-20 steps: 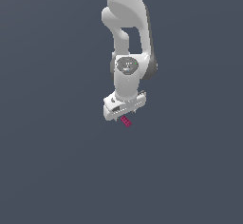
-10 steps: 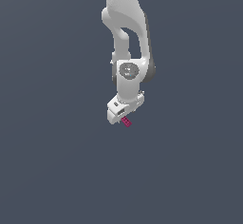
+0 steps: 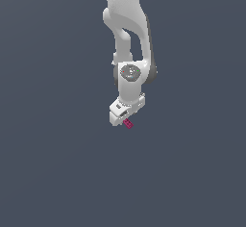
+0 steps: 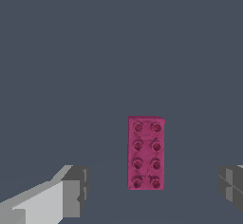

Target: Pick up the object and move it to a goal position.

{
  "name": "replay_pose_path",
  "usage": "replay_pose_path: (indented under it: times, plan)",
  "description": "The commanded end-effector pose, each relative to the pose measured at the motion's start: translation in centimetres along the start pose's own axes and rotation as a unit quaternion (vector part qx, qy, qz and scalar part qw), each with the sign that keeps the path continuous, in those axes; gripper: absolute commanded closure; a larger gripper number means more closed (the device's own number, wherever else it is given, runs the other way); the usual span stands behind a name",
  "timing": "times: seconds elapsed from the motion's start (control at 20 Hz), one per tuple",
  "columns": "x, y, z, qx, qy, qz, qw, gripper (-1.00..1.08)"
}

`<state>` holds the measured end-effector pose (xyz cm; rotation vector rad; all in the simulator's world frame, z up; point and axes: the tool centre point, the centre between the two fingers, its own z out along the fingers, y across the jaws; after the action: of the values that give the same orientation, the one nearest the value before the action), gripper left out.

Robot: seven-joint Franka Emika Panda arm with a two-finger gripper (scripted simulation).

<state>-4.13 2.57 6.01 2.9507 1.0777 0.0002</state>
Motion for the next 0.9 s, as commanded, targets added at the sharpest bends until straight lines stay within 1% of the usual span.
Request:
replay_pose_path:
  times: [0.0,0.35,0.65,0.7,0.85]
  plan:
    - [0.0,0.0,0.6,0.0,0.0,0.0,1.0,-0.92]
    - [-0.1,-0.1,3.8,0.0,0.0,-0.002,1.0,-0.92]
    - [-0.1,-0.1,4.8,0.0,0.0,-0.002,1.0,-0.92]
    - [-0.1,-0.1,4.8,0.0,0.0,-0.002,1.0,1.08]
    - [-0.1,-0.1,4.8,0.0,0.0,-0.002,1.0,1.08]
